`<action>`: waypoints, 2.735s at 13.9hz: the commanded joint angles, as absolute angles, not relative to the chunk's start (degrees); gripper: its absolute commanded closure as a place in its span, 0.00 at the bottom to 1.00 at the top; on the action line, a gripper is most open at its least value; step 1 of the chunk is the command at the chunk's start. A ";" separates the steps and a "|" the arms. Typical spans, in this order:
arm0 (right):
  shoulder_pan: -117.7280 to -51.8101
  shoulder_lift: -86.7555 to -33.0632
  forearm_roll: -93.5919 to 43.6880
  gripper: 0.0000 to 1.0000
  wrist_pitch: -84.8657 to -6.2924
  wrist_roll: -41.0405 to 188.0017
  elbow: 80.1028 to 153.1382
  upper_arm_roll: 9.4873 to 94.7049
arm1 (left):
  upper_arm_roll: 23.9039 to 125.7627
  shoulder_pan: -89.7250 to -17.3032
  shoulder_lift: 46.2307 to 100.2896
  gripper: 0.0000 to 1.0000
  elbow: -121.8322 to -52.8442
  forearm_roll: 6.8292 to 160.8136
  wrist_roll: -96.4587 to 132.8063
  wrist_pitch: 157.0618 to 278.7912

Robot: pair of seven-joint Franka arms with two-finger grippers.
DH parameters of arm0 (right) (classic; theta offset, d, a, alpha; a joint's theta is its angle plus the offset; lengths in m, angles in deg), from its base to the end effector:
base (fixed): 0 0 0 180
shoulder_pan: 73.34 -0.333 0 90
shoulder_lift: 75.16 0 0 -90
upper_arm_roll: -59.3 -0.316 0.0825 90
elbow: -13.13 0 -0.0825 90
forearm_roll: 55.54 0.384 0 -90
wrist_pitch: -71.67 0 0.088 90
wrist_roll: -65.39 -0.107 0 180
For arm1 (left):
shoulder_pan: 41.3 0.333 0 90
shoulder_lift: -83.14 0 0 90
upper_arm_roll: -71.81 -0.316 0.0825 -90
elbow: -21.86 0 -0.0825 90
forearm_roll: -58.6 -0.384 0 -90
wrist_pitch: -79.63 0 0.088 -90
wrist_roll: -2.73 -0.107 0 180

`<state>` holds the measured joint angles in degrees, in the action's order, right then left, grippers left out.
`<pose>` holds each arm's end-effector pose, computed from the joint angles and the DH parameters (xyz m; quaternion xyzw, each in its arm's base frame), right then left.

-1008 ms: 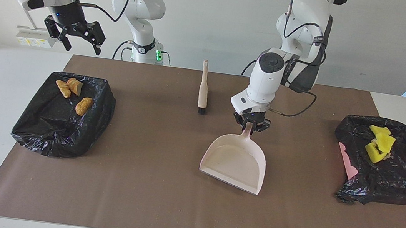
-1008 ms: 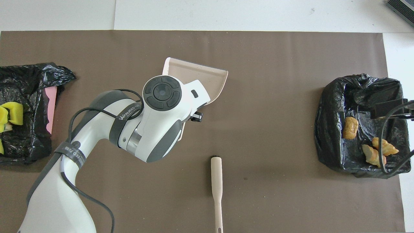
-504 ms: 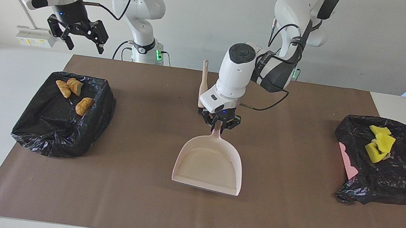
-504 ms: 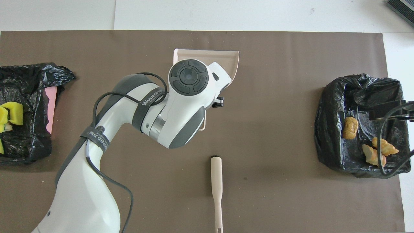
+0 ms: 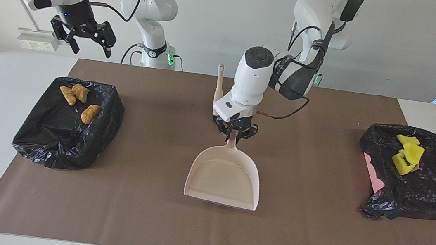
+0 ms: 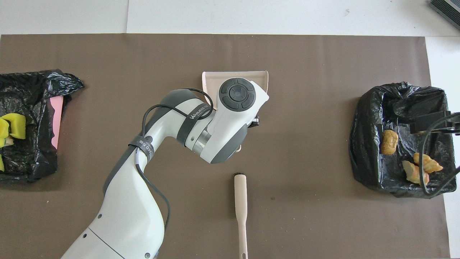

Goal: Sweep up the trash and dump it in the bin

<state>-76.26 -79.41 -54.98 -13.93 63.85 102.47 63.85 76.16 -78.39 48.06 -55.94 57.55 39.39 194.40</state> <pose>0.5232 -0.0156 0.6630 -0.9996 0.0272 -0.0043 0.0078 0.5528 -0.4713 0.3678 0.9990 -0.0381 0.0051 0.0212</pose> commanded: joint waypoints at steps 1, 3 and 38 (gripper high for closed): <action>-76.07 -79.82 -54.84 0.00 -13.23 64.78 102.34 63.69 | 75.06 -79.27 47.90 0.55 -54.25 58.33 40.00 193.45; -76.07 -79.82 -54.84 0.00 -13.23 64.78 102.34 63.69 | 75.06 -79.27 48.08 0.22 -54.43 58.07 39.91 193.45; -76.07 -79.82 -54.84 0.00 -13.23 64.78 102.34 63.69 | 74.00 -44.73 84.10 0.00 -58.02 60.53 -1.40 161.01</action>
<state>-76.26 -79.41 -54.98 -13.93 63.85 102.46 63.85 73.32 -45.35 83.81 -59.29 59.18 -0.79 162.18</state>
